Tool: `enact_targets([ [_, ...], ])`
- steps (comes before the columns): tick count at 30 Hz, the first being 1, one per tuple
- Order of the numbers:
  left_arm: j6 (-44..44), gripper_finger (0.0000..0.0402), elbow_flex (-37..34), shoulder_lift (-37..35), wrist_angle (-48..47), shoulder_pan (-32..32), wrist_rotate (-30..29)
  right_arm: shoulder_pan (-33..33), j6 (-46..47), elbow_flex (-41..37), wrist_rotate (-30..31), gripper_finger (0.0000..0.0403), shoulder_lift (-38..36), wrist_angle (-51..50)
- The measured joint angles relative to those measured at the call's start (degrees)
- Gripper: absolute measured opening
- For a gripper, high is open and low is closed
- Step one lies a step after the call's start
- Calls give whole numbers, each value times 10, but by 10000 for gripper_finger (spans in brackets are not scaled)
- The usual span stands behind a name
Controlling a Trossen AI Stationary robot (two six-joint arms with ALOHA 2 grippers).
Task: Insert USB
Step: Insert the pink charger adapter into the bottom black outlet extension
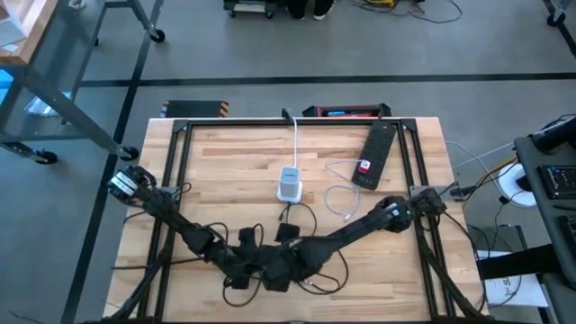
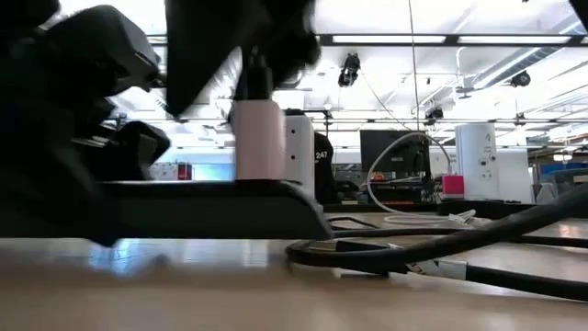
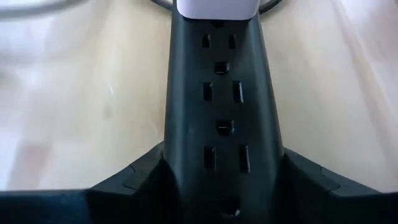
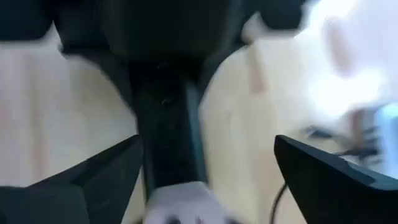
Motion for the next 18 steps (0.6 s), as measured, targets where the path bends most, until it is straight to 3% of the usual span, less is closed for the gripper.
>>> enact_targets([
  [7,-82,213,-1,-21,-75,-64,-17,50,-26,20,142,367,-21,4],
  [18,-249,214,-2,-46,-154,-210,-23,69,-29,20,168,357,-27,58],
])
